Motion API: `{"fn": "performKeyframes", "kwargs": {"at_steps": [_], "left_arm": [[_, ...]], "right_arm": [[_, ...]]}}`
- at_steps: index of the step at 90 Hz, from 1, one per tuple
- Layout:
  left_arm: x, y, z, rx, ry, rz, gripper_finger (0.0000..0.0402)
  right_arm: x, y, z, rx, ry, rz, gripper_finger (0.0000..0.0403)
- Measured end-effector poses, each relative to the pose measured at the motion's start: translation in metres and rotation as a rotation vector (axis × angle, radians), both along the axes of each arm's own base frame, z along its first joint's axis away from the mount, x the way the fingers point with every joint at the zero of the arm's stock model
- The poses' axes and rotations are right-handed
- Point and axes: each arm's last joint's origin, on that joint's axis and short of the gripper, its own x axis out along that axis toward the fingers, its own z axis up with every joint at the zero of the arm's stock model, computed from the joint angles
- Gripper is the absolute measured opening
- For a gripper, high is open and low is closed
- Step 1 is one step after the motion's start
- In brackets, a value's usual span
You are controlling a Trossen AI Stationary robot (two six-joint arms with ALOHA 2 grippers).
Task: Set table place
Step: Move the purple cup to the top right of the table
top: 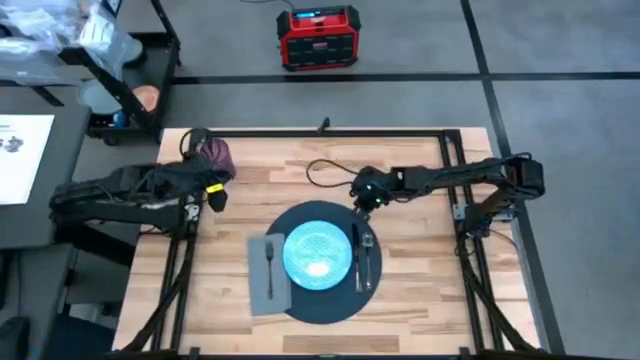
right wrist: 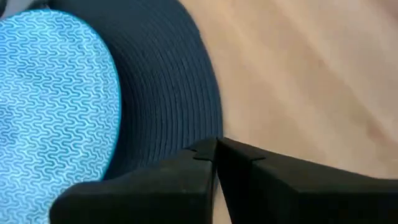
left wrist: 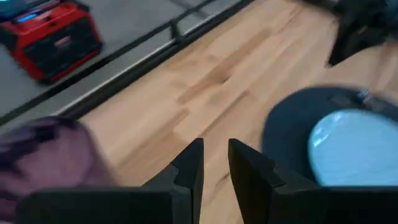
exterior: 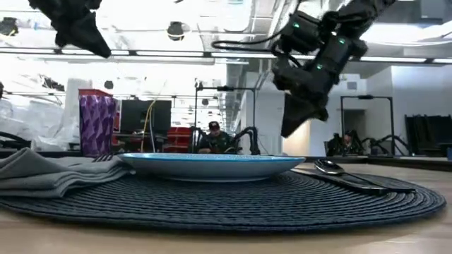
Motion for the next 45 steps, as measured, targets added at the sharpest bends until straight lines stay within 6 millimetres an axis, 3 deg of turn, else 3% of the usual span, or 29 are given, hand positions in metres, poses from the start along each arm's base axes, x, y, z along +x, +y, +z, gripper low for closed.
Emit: {"fn": "performKeyframes", "kwargs": {"at_steps": [23,45], "left_arm": [[0.019,0.002,0.027,0.08,0.129,-0.136,0.0056],[0.025,0.007,0.031,0.052,0.292,-0.084,0.007]], "right_arm": [[-0.033,0.035,-0.008,-0.032,-0.099,-0.139,0.0],[-0.066,0.059,0.011,-0.116,-0.254,-0.225,0.0]]}}
